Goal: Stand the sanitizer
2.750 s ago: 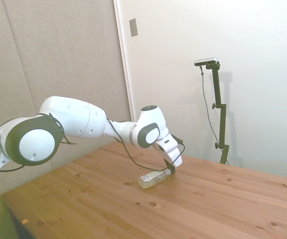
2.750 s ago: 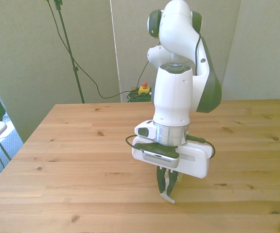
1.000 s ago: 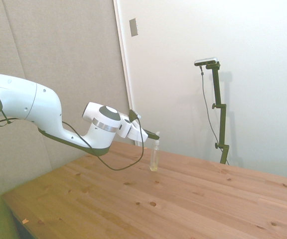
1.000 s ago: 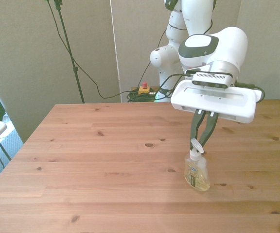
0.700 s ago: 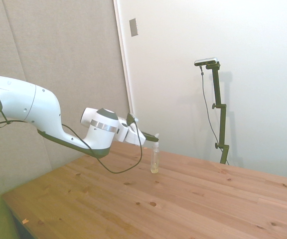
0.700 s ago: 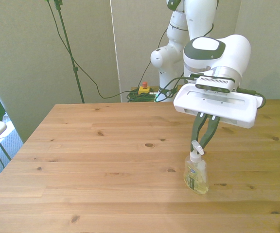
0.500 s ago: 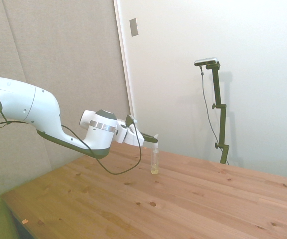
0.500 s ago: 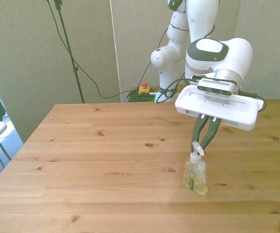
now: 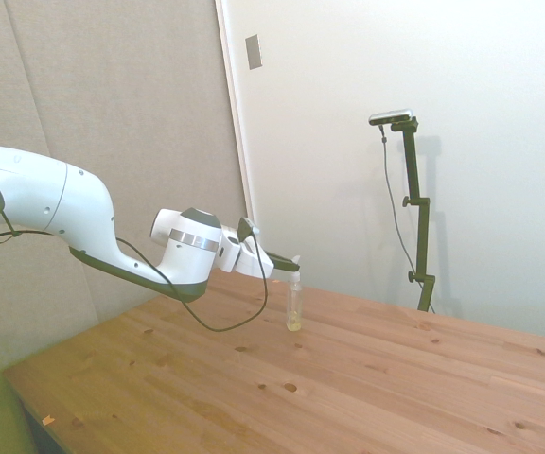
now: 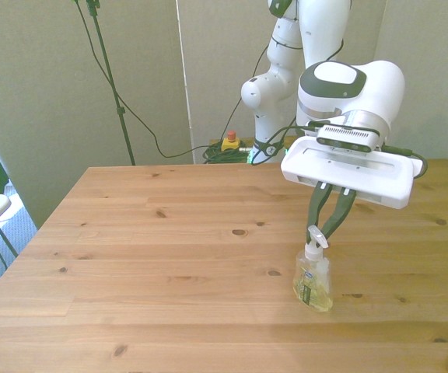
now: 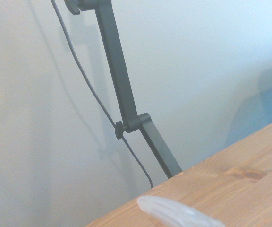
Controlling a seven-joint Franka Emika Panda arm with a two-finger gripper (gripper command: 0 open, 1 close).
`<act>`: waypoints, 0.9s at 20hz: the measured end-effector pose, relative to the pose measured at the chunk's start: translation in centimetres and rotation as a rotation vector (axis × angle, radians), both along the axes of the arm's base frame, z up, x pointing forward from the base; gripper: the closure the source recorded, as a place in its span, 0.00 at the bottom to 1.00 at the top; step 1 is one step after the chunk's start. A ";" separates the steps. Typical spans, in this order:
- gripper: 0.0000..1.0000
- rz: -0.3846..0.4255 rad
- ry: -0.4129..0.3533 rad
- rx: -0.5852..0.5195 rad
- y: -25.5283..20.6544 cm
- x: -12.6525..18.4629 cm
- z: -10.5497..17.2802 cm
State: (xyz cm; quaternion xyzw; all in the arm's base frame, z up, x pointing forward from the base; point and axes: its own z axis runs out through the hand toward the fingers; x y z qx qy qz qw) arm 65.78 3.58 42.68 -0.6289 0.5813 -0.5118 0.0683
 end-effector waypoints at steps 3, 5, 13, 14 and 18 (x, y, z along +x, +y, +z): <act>0.00 0.006 0.009 0.004 0.4 -0.2 -0.4; 0.00 0.009 0.017 0.008 0.7 -0.3 -0.8; 0.00 0.035 0.062 0.048 1.2 -1.2 0.0; 0.00 0.046 0.081 0.061 1.0 -1.5 0.4; 0.00 0.117 0.184 0.117 0.1 -3.8 1.7</act>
